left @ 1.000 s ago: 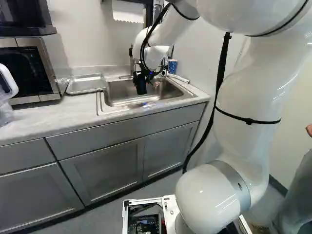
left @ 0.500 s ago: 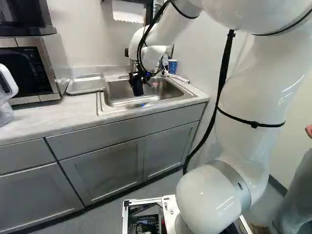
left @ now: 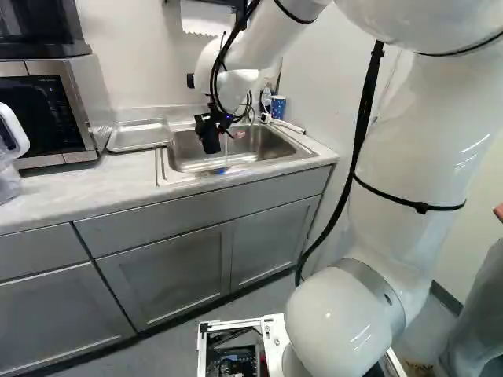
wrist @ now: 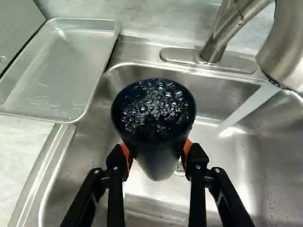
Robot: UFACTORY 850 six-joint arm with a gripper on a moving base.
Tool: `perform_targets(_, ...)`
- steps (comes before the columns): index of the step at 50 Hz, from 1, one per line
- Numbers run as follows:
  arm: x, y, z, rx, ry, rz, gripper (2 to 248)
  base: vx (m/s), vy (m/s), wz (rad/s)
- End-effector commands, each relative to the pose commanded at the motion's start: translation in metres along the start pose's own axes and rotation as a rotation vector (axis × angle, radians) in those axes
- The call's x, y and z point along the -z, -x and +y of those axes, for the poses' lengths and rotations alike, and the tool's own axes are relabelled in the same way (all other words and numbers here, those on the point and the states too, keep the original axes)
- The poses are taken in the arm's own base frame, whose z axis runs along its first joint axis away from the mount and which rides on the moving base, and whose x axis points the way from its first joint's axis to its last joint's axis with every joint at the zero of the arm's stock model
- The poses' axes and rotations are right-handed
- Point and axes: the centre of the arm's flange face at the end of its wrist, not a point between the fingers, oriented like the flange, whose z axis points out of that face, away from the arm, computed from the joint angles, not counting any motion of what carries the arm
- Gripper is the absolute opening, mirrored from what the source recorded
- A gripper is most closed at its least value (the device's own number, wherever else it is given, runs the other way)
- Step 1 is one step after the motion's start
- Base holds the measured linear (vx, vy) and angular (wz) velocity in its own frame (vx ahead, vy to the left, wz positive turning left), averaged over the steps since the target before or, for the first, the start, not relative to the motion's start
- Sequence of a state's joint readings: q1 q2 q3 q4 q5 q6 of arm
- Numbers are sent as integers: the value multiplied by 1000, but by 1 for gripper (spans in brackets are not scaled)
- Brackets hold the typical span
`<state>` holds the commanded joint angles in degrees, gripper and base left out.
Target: Rinse the cup and place it in the tray
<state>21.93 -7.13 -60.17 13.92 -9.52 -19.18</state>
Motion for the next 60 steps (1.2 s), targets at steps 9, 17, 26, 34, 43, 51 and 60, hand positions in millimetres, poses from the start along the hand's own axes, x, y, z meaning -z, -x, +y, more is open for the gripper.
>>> perform_targets(9, 7, -9, -12, 17, -14, 22, 121, 0, 0, 0)
perform_targets(17, 16, -14, -14, 20, -15, 41, 121, 0, 0, 0)
perform_targets(26, 25, -21, -15, 17, -15, 69, 121, 0, 0, 0)
perform_targets(34, 33, -27, -17, 9, -15, 95, 121, 0, 0, 0)
perform_targets(43, 42, -33, -18, -2, -15, 122, 121, 0, 0, 0)
perform_targets(51, 51, -38, -18, -14, -17, 140, 121, 0, 0, 0)
perform_targets(60, 61, -43, -18, -27, -19, 161, 121, 0, 0, 0)
